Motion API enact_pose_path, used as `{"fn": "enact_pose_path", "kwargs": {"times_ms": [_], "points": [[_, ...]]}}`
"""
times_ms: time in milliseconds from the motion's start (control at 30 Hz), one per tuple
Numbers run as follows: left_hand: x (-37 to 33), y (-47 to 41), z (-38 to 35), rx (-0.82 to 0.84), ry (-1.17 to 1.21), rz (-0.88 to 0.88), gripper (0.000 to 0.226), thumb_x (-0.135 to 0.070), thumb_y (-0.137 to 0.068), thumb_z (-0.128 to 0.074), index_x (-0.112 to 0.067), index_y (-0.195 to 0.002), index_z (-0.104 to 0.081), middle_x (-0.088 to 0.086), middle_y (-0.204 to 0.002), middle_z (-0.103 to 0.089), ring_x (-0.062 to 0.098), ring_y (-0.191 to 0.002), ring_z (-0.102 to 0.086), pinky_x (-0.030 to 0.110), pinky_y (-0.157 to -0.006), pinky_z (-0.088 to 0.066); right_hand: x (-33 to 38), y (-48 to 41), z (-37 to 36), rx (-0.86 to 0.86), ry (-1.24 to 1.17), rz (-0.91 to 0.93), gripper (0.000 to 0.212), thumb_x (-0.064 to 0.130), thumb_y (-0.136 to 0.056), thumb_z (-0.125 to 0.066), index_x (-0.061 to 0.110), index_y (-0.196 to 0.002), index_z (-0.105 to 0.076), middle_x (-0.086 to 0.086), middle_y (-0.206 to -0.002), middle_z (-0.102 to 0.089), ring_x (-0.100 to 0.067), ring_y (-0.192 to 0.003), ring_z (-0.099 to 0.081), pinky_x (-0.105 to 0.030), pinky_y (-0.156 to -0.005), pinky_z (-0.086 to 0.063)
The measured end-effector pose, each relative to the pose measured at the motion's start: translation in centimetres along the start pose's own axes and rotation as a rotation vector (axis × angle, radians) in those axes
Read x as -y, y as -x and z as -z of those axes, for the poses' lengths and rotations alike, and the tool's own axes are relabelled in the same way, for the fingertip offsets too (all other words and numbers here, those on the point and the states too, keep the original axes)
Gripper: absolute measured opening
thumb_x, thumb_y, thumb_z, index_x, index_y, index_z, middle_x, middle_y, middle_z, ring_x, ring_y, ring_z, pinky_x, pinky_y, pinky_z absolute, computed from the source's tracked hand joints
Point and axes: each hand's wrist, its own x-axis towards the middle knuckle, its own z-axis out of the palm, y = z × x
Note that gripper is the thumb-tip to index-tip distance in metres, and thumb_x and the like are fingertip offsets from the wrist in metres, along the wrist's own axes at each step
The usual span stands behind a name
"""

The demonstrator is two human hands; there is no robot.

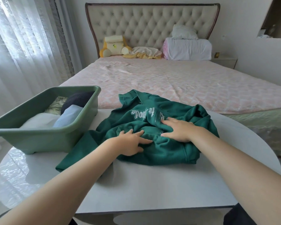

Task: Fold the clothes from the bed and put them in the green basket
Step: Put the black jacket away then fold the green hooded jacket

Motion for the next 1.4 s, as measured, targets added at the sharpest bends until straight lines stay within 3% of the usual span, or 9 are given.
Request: {"fn": "enact_pose_path", "kwargs": {"times_ms": [167, 333, 500, 633, 700, 833, 933, 1067, 1400], "points": [[3.0, -2.0, 0.2, -0.145, -0.170, 0.018, 0.049, -0.037, -0.106, -0.037, -0.060, -0.146, -0.022, -0.010, -0.165, -0.014, 0.022, -0.153, -0.007, 0.054, -0.121, -0.007, 1.7, 0.9, 0.5, 0.022, 0.213, -0.179, 0.099, 0.086, -0.085, -0.022, 0.019, -0.156, -0.030, -0.009, -0.158, -0.038, -0.032, -0.140, -0.042, -0.045, -0.109, -0.041], [3.7, -3.0, 1.1, -0.113, -0.241, 0.152, 0.060, -0.027, -0.103, -0.034, -0.057, -0.151, -0.014, -0.005, -0.167, -0.002, 0.025, -0.153, 0.001, 0.053, -0.122, -0.005, 5.1, 3.5, 2.0, 0.073, 0.153, -0.127, 0.095, 0.081, -0.091, -0.023, 0.004, -0.139, -0.054, -0.015, -0.143, -0.055, -0.031, -0.129, -0.053, -0.036, -0.100, -0.041], [4.3, -2.6, 3.2, -0.050, 0.007, 0.209, 0.057, -0.018, -0.096, -0.035, -0.049, -0.143, -0.044, -0.004, -0.165, -0.014, 0.022, -0.153, -0.005, 0.047, -0.123, -0.003, 5.2, 4.1, 3.1, 0.172, -0.228, -0.086, 0.062, 0.062, -0.092, -0.033, 0.010, -0.111, -0.061, -0.015, -0.076, -0.074, -0.032, -0.064, -0.072, -0.036, -0.081, -0.058], [1.4, -0.8, 4.6, -0.390, 0.097, 0.238, 0.042, -0.031, -0.093, -0.040, -0.034, -0.130, -0.059, 0.002, -0.142, -0.051, 0.028, -0.130, -0.043, 0.045, -0.109, -0.034, 2.9, 2.1, 1.8, -0.227, 0.012, 0.177, 0.024, 0.024, -0.082, -0.058, 0.037, -0.102, -0.064, 0.016, -0.093, -0.059, -0.019, -0.101, -0.061, -0.034, -0.085, -0.050], [-1.5, 0.4, 4.6, -0.464, 0.192, 0.143, 0.055, -0.059, -0.089, -0.044, -0.034, -0.137, -0.049, 0.000, -0.142, -0.050, 0.027, -0.128, -0.047, 0.045, -0.106, -0.038, 2.3, 1.0, 1.0, -0.342, 0.032, 0.263, 0.035, 0.029, -0.080, -0.071, 0.037, -0.109, -0.054, 0.011, -0.107, -0.050, -0.020, -0.114, -0.050, -0.036, -0.093, -0.043], [-5.4, 1.8, 2.9, -0.165, 0.104, 0.047, 0.107, -0.087, -0.065, -0.059, -0.047, -0.153, -0.014, 0.001, -0.165, -0.008, 0.033, -0.146, -0.027, 0.051, -0.113, -0.033, 1.9, -0.4, 0.0, -0.237, 0.092, 0.226, 0.082, 0.042, -0.084, -0.070, 0.040, -0.153, -0.026, -0.003, -0.160, -0.025, -0.025, -0.147, -0.023, -0.049, -0.117, -0.026], [-4.8, 1.1, 1.8, -0.096, -0.045, 0.027, 0.109, -0.080, -0.066, -0.067, -0.053, -0.152, -0.005, -0.002, -0.166, 0.011, 0.037, -0.150, -0.014, 0.055, -0.113, -0.032, 1.0, -0.7, -0.5, -0.025, 0.070, 0.158, 0.070, 0.053, -0.094, -0.053, 0.053, -0.154, -0.017, 0.002, -0.169, -0.007, -0.021, -0.155, -0.009, -0.058, -0.120, -0.017], [-2.5, -0.2, 1.8, -0.145, -0.215, 0.042, 0.095, -0.057, -0.081, -0.071, -0.055, -0.151, -0.007, 0.002, -0.165, -0.009, 0.034, -0.144, -0.028, 0.049, -0.104, -0.042, 1.0, -0.2, -0.7, 0.020, 0.025, 0.070, 0.064, 0.062, -0.093, -0.046, 0.052, -0.152, -0.024, 0.008, -0.166, -0.021, -0.023, -0.149, -0.029, -0.053, -0.117, -0.027], [1.9, -1.6, 0.6, -0.355, -0.382, 0.127, 0.069, -0.031, -0.102, -0.040, -0.061, -0.148, 0.001, 0.005, -0.164, -0.010, 0.029, -0.148, -0.016, 0.044, -0.107, -0.036, 4.9, 3.0, 0.3, 0.177, 0.054, -0.122, 0.096, 0.070, -0.080, -0.042, 0.031, -0.161, -0.007, -0.011, -0.156, -0.039, -0.035, -0.133, -0.045, -0.043, -0.105, -0.042]]}}
